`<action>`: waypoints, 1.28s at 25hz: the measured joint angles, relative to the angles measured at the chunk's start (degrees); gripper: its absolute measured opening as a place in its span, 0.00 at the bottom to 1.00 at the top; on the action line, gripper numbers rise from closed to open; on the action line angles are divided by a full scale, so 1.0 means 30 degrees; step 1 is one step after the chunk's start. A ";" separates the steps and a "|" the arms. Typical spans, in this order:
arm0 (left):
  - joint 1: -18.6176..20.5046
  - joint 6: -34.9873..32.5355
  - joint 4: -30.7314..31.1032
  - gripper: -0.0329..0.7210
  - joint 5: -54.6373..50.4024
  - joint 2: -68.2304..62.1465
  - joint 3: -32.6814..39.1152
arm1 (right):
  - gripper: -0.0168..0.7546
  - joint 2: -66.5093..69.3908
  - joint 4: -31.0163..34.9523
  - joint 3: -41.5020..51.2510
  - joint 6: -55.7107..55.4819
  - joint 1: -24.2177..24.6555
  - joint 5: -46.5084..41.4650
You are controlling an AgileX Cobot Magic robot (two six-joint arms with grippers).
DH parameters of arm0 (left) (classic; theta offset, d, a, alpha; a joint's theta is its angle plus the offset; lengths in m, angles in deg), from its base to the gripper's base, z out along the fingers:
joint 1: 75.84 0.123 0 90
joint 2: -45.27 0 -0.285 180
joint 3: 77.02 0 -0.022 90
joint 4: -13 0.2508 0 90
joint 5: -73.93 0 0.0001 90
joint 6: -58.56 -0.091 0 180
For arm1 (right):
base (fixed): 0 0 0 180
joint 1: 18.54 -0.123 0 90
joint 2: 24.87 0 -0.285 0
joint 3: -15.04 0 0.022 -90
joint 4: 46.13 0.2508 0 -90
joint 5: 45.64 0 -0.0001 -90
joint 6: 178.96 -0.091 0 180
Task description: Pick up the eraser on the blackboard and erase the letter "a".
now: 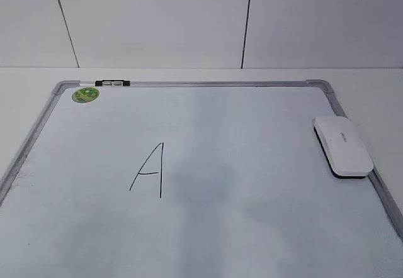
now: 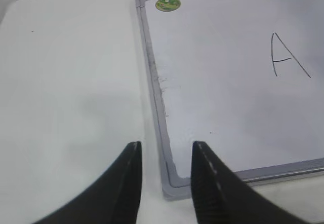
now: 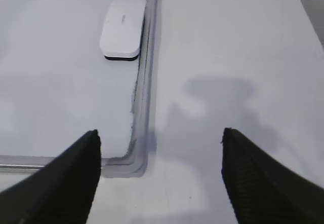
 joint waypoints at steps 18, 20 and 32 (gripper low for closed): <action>0.2207 0.0000 0.0000 0.37 0.0000 0.0000 0.0000 | 0.79 0.0000 0.0000 0.0000 0.0000 0.3400 0.0000; 0.2119 0.0000 0.0000 0.37 0.0000 0.0000 0.0000 | 0.79 0.0000 0.0000 0.0000 0.0000 0.3400 0.0000; 0.0733 0.0000 -0.0037 0.37 0.0000 0.0000 0.0000 | 0.79 0.0000 0.0000 0.0000 0.0000 0.3417 0.0000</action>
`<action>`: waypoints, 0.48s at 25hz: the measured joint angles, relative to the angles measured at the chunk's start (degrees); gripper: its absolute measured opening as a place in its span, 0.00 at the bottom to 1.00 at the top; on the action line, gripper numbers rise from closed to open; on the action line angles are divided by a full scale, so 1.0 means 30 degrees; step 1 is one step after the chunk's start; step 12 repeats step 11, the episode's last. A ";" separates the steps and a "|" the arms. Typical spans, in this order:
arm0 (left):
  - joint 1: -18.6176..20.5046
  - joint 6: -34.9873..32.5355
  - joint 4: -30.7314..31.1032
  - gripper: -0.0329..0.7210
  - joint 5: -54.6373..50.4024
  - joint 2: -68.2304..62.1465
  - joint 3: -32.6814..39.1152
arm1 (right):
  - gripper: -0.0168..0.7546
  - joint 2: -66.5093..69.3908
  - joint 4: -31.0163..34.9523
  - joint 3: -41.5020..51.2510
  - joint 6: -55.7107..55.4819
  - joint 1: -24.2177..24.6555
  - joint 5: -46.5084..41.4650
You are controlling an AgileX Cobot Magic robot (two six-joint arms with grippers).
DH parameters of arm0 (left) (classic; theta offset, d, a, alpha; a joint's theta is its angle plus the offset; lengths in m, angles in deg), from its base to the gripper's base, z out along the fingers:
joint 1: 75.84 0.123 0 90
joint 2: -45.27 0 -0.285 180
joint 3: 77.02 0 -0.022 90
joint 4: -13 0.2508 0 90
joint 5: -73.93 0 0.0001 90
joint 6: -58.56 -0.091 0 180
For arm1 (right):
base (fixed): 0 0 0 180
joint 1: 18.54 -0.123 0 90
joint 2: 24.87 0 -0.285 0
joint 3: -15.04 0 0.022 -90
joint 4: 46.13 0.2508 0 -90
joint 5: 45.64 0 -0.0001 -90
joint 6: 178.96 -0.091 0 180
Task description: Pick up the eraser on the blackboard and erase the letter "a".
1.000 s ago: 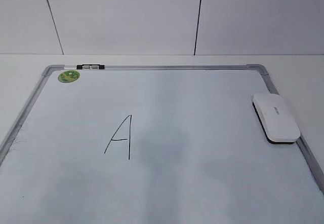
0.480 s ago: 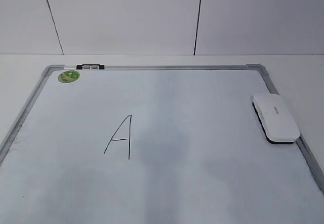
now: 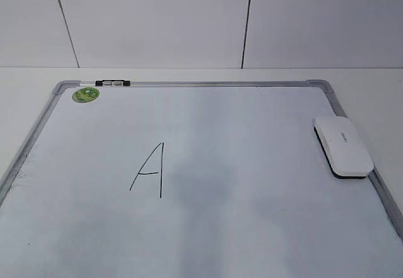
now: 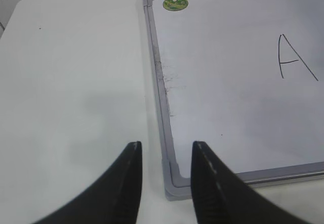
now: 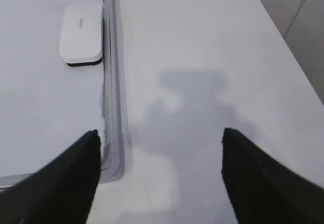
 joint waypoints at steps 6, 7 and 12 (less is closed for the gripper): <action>0.0000 0.0000 0.0000 0.37 0.0000 0.0000 0.0000 | 0.79 0.0000 0.0000 0.0000 0.0000 0.0000 0.0000; 0.0000 0.0000 0.0000 0.37 0.0000 0.0000 0.0000 | 0.79 0.0000 0.0000 0.0000 0.0000 0.0000 0.0000; 0.0000 0.0000 0.0000 0.37 0.0000 0.0000 0.0000 | 0.79 0.0000 0.0000 0.0000 0.0000 0.0000 0.0000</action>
